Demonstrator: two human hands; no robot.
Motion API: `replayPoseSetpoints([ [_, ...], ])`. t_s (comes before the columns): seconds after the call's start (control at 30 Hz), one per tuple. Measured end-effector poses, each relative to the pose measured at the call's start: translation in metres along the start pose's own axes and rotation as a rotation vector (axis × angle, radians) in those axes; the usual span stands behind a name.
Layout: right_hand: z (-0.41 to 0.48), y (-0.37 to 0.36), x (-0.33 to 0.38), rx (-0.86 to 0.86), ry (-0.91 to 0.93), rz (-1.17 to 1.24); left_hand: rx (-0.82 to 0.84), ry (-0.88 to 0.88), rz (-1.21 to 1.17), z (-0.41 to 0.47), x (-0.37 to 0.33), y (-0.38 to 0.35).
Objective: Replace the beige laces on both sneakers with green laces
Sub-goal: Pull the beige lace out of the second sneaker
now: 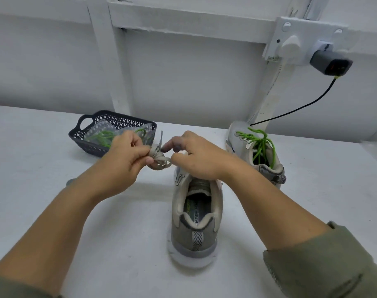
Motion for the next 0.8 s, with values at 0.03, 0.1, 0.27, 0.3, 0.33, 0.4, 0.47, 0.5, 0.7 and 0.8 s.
replayPoseSetpoints([
  [0.03,0.005,-0.005,0.008,0.043,-0.008,-0.088,-0.018,0.005,0.045,-0.009,0.005,0.004],
  [0.1,0.014,-0.012,0.03,0.074,0.022,-0.288,-0.021,0.004,0.146,-0.024,0.012,0.007],
  [0.27,0.052,-0.049,0.069,0.262,0.137,-0.463,0.03,0.085,0.301,-0.064,0.051,-0.014],
  [0.3,0.057,-0.059,0.074,0.303,0.147,-0.495,0.051,0.111,0.291,-0.073,0.056,-0.022],
  [0.33,0.06,-0.065,0.075,0.334,0.152,-0.522,0.063,0.115,0.338,-0.076,0.051,-0.026],
  [0.4,0.066,-0.079,0.074,0.39,0.157,-0.559,0.039,0.155,0.413,-0.083,0.055,-0.029],
  [0.47,0.072,-0.088,0.071,0.428,0.143,-0.569,0.029,0.239,0.214,-0.091,0.066,-0.027],
  [0.5,0.074,-0.091,0.069,0.439,0.138,-0.563,0.049,0.238,0.189,-0.095,0.068,-0.029],
  [0.7,0.08,-0.106,0.06,0.47,0.136,-0.529,-0.04,0.261,0.08,-0.115,0.072,-0.02],
  [0.8,0.083,-0.107,0.058,0.436,0.132,-0.505,0.001,0.22,0.11,-0.114,0.07,-0.025],
])
Point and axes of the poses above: each hand's wrist, its own z-axis towards the middle knuckle, its own y-axis out of the back of the hand, x = y × z, the point moved 10 cm from there along z, towards the middle knuckle, and after that the axes turned 14 degrees about x, right-handed, at the moved point
